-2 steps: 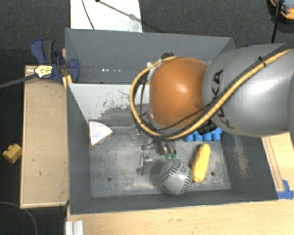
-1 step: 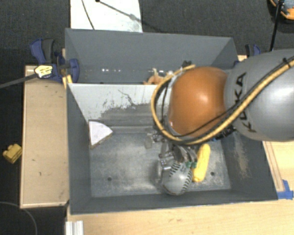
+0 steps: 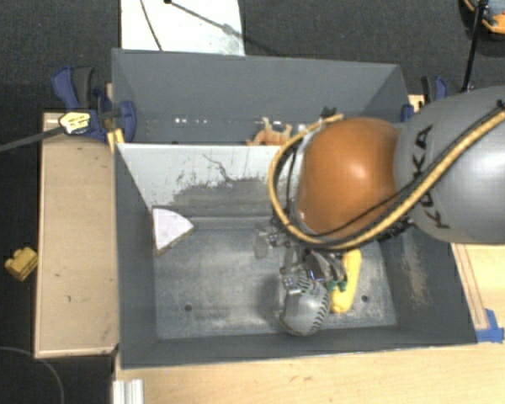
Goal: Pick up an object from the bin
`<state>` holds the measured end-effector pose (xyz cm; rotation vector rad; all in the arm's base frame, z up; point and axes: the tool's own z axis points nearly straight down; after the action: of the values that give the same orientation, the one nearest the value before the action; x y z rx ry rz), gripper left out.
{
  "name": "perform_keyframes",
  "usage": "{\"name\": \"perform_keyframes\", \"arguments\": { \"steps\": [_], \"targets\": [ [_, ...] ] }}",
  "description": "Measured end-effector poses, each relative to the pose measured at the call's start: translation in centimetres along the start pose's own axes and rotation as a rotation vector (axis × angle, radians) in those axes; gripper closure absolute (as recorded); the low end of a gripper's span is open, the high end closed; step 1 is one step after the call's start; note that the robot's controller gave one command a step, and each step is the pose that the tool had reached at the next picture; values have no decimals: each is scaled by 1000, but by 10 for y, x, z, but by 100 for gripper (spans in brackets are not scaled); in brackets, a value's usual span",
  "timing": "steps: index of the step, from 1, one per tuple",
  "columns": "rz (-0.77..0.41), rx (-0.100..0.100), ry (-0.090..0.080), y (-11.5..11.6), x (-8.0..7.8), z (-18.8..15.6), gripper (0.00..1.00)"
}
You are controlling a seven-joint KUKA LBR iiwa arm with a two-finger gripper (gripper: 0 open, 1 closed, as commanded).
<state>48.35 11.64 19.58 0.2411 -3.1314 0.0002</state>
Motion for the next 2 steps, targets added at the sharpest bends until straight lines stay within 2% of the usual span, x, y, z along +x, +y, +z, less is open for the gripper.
{"name": "perform_keyframes", "arguments": {
  "steps": [1, 2],
  "targets": [
    [-17, 0, -5, 0, -21, -5, 0],
    [-235, -1, -5, -45, -9, 24, 0]
  ]
}}
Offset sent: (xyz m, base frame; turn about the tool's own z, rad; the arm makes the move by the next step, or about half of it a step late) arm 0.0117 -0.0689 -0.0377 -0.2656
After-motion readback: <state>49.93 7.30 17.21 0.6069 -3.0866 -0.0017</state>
